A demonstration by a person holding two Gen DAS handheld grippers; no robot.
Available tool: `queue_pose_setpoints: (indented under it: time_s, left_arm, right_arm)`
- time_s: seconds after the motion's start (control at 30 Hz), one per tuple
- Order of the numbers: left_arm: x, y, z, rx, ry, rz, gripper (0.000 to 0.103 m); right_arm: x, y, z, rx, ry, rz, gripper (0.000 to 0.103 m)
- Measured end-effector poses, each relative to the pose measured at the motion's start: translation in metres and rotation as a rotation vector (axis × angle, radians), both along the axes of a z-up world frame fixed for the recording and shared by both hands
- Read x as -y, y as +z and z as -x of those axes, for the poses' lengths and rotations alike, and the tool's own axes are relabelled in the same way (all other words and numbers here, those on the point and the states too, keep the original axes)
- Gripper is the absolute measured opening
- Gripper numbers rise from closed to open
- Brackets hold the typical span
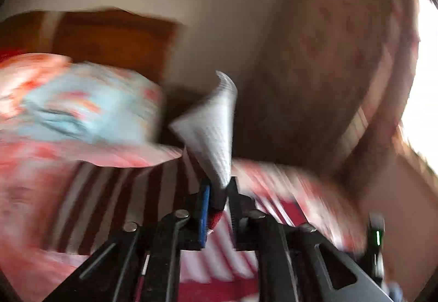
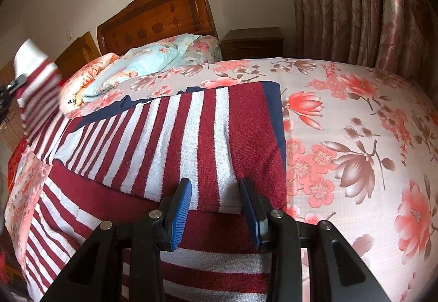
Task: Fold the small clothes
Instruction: 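Fold the held sleeve across the sweater body with the left tool, release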
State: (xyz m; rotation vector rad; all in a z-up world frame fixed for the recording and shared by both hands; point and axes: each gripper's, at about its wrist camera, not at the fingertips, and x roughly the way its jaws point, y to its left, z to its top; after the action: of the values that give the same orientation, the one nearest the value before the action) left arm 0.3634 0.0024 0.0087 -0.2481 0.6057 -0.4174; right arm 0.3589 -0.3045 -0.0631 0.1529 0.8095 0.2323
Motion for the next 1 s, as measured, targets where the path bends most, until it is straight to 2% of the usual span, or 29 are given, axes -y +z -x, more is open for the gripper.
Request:
queue_pose_setpoints:
  time_s: [0.03, 0.07, 0.17, 0.3, 0.37, 0.43, 0.47, 0.53, 0.63, 0.7, 0.9, 1.0]
  left_arm:
    - [0.027, -0.013, 0.001, -0.024, -0.059, -0.051, 0.096]
    - [0.041, -0.022, 0.004, -0.031, -0.085, -0.086, 0.103]
    - [0.047, -0.037, 0.022, -0.023, -0.068, -0.121, 0.103]
    - [-0.014, -0.042, 0.059, -0.022, 0.129, -0.069, 0.103]
    - [-0.053, -0.050, 0.075, -0.051, 0.235, -0.094, 0.103]
    - [-0.087, -0.064, 0.081, -0.109, 0.343, -0.173, 0.103]
    - [-0.096, -0.070, 0.083, -0.130, 0.370, -0.187, 0.103]
    - [-0.118, -0.077, 0.086, -0.165, 0.409, -0.167, 0.103]
    - [-0.130, -0.079, 0.087, -0.176, 0.432, -0.146, 0.103]
    - [-0.122, -0.084, 0.075, -0.186, 0.435, -0.148, 0.103]
    - [-0.100, -0.092, 0.048, -0.214, 0.425, -0.194, 0.103]
    - [-0.106, -0.094, 0.048, -0.232, 0.435, -0.167, 0.103]
  right_arm:
    - [0.001, 0.000, 0.000, 0.000, -0.001, -0.007, 0.038]
    - [0.002, 0.000, 0.000, 0.000, -0.001, -0.016, 0.038]
    - [0.004, 0.000, 0.000, -0.001, -0.002, -0.034, 0.038]
    - [0.008, 0.000, 0.001, -0.002, -0.001, -0.055, 0.038]
    - [0.009, 0.000, 0.001, -0.001, -0.001, -0.066, 0.038]
    - [0.012, 0.001, 0.002, 0.002, -0.003, -0.088, 0.037]
    - [0.014, 0.001, 0.003, 0.006, -0.004, -0.100, 0.037]
    - [0.018, 0.005, 0.008, 0.027, -0.016, -0.120, 0.037]
    - [0.017, 0.016, 0.017, 0.067, -0.020, -0.183, 0.037]
    - [0.010, 0.018, 0.012, 0.042, 0.011, -0.231, 0.037]
    - [-0.031, 0.005, -0.013, -0.082, 0.099, -0.263, 0.037]
    - [-0.044, -0.001, -0.028, -0.100, 0.086, -0.262, 0.037]
